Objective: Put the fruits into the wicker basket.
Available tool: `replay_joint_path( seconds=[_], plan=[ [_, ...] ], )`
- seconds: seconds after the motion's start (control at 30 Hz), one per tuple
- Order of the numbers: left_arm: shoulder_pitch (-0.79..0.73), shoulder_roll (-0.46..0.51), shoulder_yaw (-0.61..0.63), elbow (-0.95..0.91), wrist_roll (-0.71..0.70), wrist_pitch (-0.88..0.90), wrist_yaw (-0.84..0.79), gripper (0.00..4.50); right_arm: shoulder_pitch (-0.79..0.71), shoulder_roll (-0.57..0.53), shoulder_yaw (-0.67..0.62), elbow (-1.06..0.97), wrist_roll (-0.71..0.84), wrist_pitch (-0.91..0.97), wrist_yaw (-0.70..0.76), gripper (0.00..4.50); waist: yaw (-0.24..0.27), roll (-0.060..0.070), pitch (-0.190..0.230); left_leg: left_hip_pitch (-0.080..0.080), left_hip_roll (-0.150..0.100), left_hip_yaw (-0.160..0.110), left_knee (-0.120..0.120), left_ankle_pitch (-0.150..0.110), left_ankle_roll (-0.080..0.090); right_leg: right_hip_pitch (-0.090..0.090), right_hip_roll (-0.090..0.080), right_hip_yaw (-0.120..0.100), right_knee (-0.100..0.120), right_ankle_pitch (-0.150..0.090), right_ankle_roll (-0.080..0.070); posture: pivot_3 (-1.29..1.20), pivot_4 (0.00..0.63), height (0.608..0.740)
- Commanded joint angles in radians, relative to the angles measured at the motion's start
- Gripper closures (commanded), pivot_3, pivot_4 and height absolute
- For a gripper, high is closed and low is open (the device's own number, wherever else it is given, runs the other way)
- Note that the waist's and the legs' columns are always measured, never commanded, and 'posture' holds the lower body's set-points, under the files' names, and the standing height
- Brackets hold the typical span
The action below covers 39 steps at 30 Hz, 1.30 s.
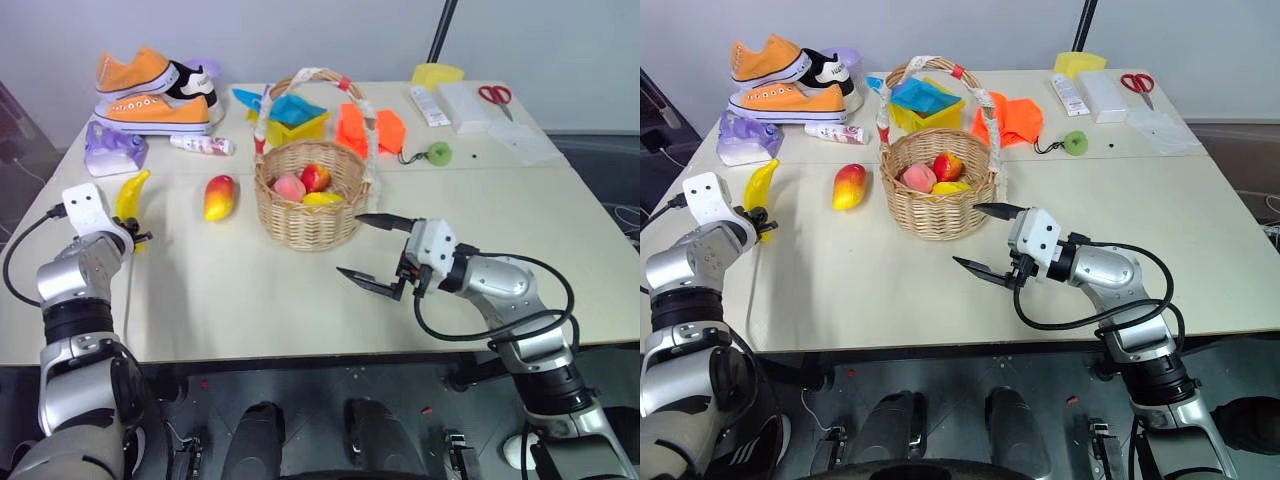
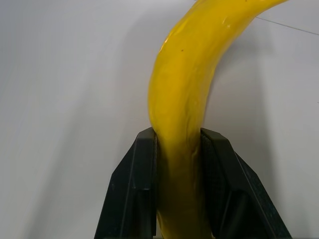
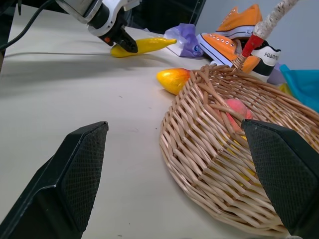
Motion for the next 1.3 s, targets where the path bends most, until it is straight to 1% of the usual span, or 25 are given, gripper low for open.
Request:
replay_joint_path(
  seconds=[0.03,0.13,0.23,0.33,0.4,0.43,0.47,0.5,0.53,0.57,0.63,0.67,0.7,0.8,0.87,0.9,0.93,1.1,1.17,1.27,1.3],
  plan=[
    [0.009,0.009,0.022,-0.012,0.000,-0.007,0.010,3.64,-0.012,0.000,-0.021,-0.035,0.010,-0.004,-0.010,0.00,0.000,0.000,0.000,0.000,0.000,0.000,0.000,0.000,0.000,0.000,0.000,0.000,0.000,0.000,0.000,0.00,0.150,0.740],
    [0.019,0.008,0.040,-0.038,-0.005,-0.014,0.024,3.64,-0.012,0.000,-0.022,-0.029,0.005,-0.012,-0.016,0.00,-0.002,0.000,0.000,0.000,0.000,0.000,0.000,0.000,0.000,0.000,0.000,0.000,0.000,0.000,0.000,0.00,0.150,0.740],
    [0.051,0.014,0.044,-0.143,-0.010,-0.018,0.011,3.64,-0.010,-0.001,-0.025,-0.025,0.005,-0.018,-0.019,0.00,-0.005,0.000,0.000,0.000,0.000,0.000,0.000,0.000,0.000,0.000,0.000,0.000,0.000,0.000,0.000,0.00,0.150,0.740],
    [0.138,0.036,0.075,-0.395,-0.070,0.008,-0.054,3.64,-0.009,0.012,-0.067,-0.025,0.046,0.015,-0.052,0.00,-0.003,0.000,0.000,0.000,0.000,0.000,0.000,0.000,0.000,-0.001,0.000,0.000,0.001,0.000,0.000,0.00,0.150,0.740],
    [0.242,0.061,0.069,-0.581,-0.118,0.033,-0.142,3.64,-0.004,0.014,-0.086,-0.024,0.061,0.017,-0.060,0.00,-0.003,-0.001,0.000,-0.001,0.000,0.000,0.000,0.000,0.000,-0.001,-0.001,0.000,0.001,0.000,0.000,0.00,0.150,0.740],
    [0.294,0.069,0.063,-0.674,-0.162,0.031,-0.208,3.64,-0.002,0.015,-0.094,-0.024,0.067,0.017,-0.062,0.00,-0.005,-0.001,0.000,-0.001,0.000,0.000,0.000,0.000,0.000,-0.001,-0.001,0.000,0.001,0.000,0.000,0.00,0.150,0.740],
    [0.334,0.066,0.071,-0.766,-0.238,0.070,-0.256,3.64,-0.004,0.022,-0.108,-0.025,0.086,0.029,-0.071,0.00,-0.005,-0.001,0.000,0.000,0.000,0.001,-0.001,0.000,0.000,-0.001,-0.002,0.000,0.001,0.000,0.000,0.00,0.150,0.740],
    [0.360,0.065,0.071,-0.839,-0.283,0.085,-0.285,3.64,-0.007,0.028,-0.119,-0.024,0.098,0.036,-0.080,0.00,-0.003,-0.001,0.000,0.000,0.000,0.001,-0.001,0.000,-0.001,-0.001,-0.002,0.000,0.001,0.000,0.000,0.00,0.150,0.740],
    [0.377,0.070,0.064,-0.898,-0.308,0.069,-0.322,3.64,-0.011,0.031,-0.127,-0.024,0.105,0.039,-0.085,0.00,0.002,-0.001,0.000,0.000,0.000,0.001,-0.001,0.000,-0.001,-0.001,-0.002,0.000,0.001,0.000,-0.001,0.00,0.150,0.740],
    [0.373,0.060,0.072,-0.940,-0.375,0.099,-0.338,3.64,-0.015,0.034,-0.133,-0.021,0.110,0.043,-0.090,0.00,0.004,-0.001,0.000,0.000,0.000,0.001,-0.001,0.000,-0.001,0.000,-0.002,0.000,0.001,0.000,-0.001,0.00,0.150,0.740],
    [0.350,0.074,0.019,-0.974,-0.395,0.112,-0.371,3.64,-0.022,0.036,-0.137,-0.014,0.109,0.044,-0.098,0.00,0.004,-0.001,0.000,0.000,0.000,0.001,0.000,0.000,-0.001,0.000,-0.002,0.000,0.000,-0.002,-0.004,0.00,0.150,0.740],
    [0.341,0.082,-0.005,-0.977,-0.390,0.114,-0.379,3.64,-0.025,0.037,-0.136,-0.012,0.108,0.045,-0.100,0.00,0.003,-0.001,0.000,0.000,0.000,0.001,0.001,0.000,-0.001,0.000,-0.002,0.000,0.000,-0.002,-0.005,0.00,0.150,0.740],
    [0.319,0.081,-0.056,-0.966,-0.363,0.103,-0.383,3.64,-0.029,0.036,-0.135,-0.010,0.108,0.045,-0.098,0.00,0.001,-0.001,0.000,0.000,0.000,0.001,0.001,0.000,-0.001,0.001,-0.002,0.001,0.000,-0.002,-0.005,0.00,0.150,0.740],
    [0.189,0.005,-0.207,-0.902,-0.339,0.120,-0.366,3.64,-0.046,0.031,-0.149,0.005,0.103,0.043,-0.105,0.00,0.001,-0.001,0.000,0.001,-0.001,0.001,0.002,0.000,-0.001,0.002,-0.001,0.001,0.000,-0.002,-0.005,0.00,0.150,0.740],
    [0.131,-0.014,-0.315,-0.854,-0.257,0.095,-0.360,3.64,-0.045,0.023,-0.159,0.009,0.091,0.036,-0.110,0.00,0.002,-0.001,0.000,0.000,-0.001,0.000,0.002,0.001,-0.001,0.002,-0.001,0.001,0.000,-0.002,-0.004,0.00,0.150,0.740],
    [0.098,-0.039,-0.344,-0.812,-0.229,0.089,-0.341,3.64,-0.038,0.022,-0.168,0.008,0.094,0.038,-0.115,0.00,0.001,-0.001,0.000,0.000,-0.001,0.000,0.002,0.001,-0.001,0.002,0.000,0.001,-0.001,-0.002,-0.004,0.00,0.150,0.740],
    [0.067,-0.066,-0.357,-0.768,-0.208,0.082,-0.319,3.64,-0.031,0.021,-0.174,0.006,0.093,0.038,-0.120,0.00,-0.001,-0.001,0.000,0.000,-0.001,0.000,0.001,0.000,-0.001,0.002,0.000,0.001,-0.001,0.000,-0.001,0.00,0.150,0.740],
    [-0.128,-0.206,-0.392,-0.512,-0.102,0.022,-0.215,3.64,-0.006,0.024,-0.173,-0.020,0.076,0.039,-0.143,0.00,0.000,-0.001,0.000,-0.001,0.000,-0.001,0.000,0.000,-0.001,0.000,0.001,0.001,-0.001,0.000,0.000,0.00,0.150,0.740],
    [-0.167,-0.236,-0.404,-0.464,-0.085,0.019,-0.218,3.64,-0.003,0.024,-0.174,-0.031,0.068,0.041,-0.155,0.00,-0.001,-0.001,0.000,-0.001,-0.001,-0.002,0.000,0.000,-0.001,0.000,0.001,0.000,-0.001,0.000,0.000,0.00,0.150,0.740],
    [-0.182,-0.277,-0.430,-0.443,-0.085,0.014,-0.259,3.64,0.002,0.019,-0.176,-0.029,0.057,0.035,-0.163,0.00,-0.003,-0.001,0.000,-0.001,-0.001,-0.001,0.000,0.000,-0.001,0.000,0.001,0.001,-0.002,0.000,0.000,0.00,0.150,0.740],
    [-0.188,-0.297,-0.425,-0.436,-0.084,0.014,-0.250,3.22,0.002,0.017,-0.176,-0.027,0.050,0.032,-0.164,0.00,-0.002,-0.001,0.000,-0.001,-0.001,-0.001,0.000,0.000,-0.001,0.000,0.001,0.001,-0.002,0.000,0.000,0.00,0.150,0.740]
  ],
)
